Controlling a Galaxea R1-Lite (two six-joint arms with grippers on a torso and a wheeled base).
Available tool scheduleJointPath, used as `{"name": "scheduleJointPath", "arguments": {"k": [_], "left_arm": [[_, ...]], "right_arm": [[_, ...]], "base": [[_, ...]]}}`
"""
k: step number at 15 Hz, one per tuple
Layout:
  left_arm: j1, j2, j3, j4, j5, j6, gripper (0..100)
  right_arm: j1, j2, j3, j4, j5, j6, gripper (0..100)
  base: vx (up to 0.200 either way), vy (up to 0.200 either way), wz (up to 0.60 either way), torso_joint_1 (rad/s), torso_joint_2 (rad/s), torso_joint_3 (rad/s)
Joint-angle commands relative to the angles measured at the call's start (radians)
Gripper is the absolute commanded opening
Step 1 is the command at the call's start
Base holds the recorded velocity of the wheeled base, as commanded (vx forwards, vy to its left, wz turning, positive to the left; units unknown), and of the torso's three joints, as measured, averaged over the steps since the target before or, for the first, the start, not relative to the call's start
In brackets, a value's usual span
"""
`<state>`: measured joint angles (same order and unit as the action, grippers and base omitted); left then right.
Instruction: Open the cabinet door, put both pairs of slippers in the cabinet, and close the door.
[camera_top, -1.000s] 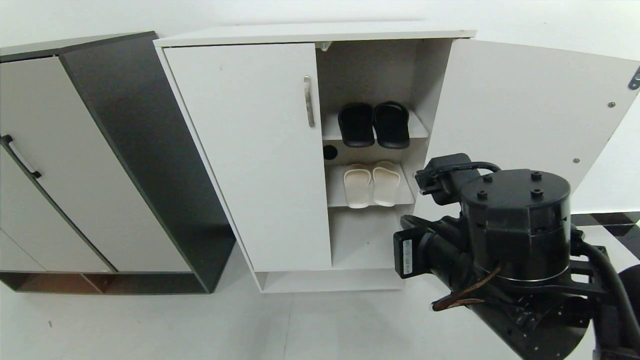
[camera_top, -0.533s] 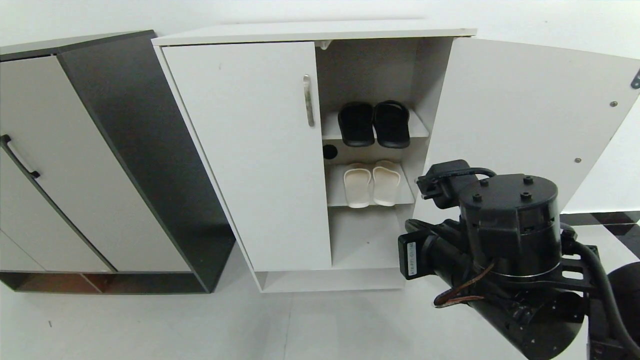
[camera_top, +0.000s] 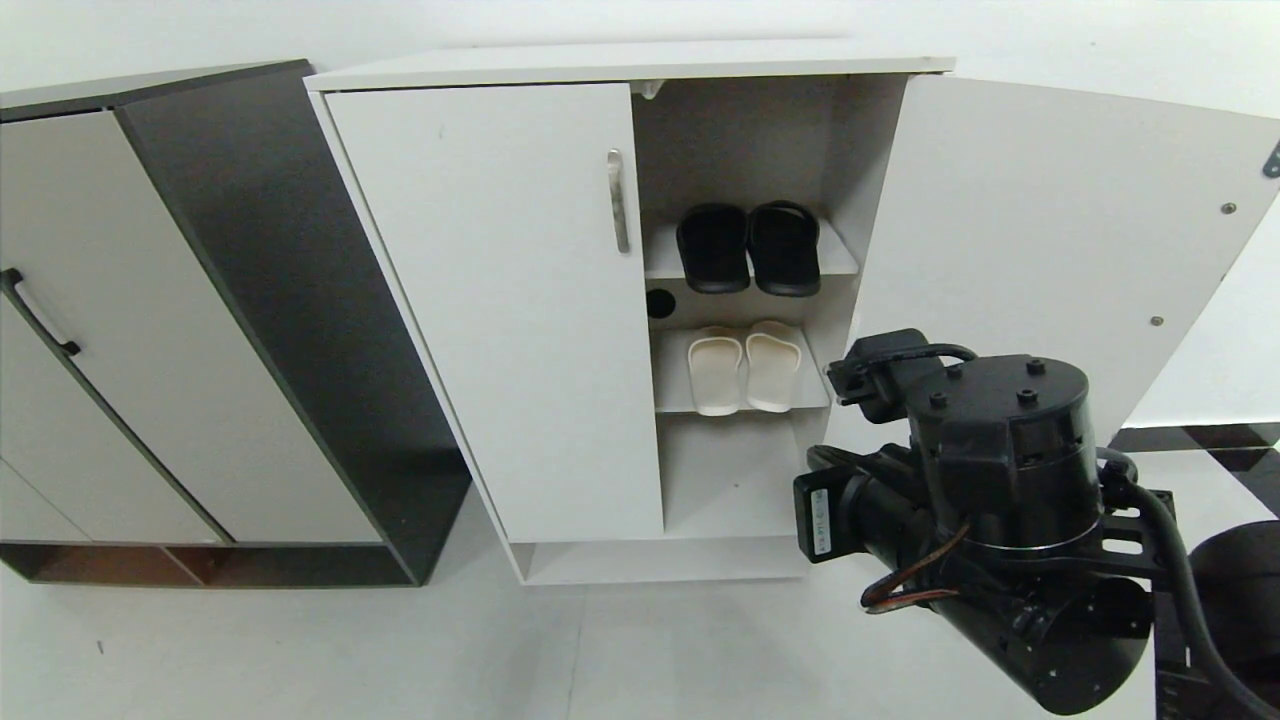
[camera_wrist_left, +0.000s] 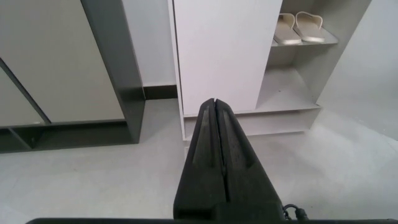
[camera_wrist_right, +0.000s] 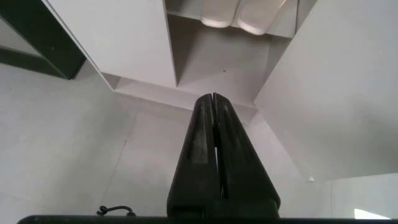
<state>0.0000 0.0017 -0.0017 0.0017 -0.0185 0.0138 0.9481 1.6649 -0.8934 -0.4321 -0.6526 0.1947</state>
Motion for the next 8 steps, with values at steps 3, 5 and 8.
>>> {"name": "scheduleJointPath", "arguments": {"k": [3,5,8], "left_arm": [[0.0,0.0,0.0,0.0,0.0,0.002,0],[0.0,0.001,0.0,0.0,0.0,0.0,0],[0.0,0.001,0.0,0.0,0.0,0.002,0]], "right_arm": [[-0.002,0.006,0.002,0.0,0.001,0.002,0],[-0.002,0.006,0.004,0.0,0.001,0.002,0],[-0.002,0.006,0.005,0.0,0.001,-0.001,0]], "base": [[0.0,0.0,0.0,0.0,0.0,0.0],[0.0,0.0,0.0,0.0,0.0,0.0],[0.0,0.0,0.0,0.0,-0.12,-0.124]]}}
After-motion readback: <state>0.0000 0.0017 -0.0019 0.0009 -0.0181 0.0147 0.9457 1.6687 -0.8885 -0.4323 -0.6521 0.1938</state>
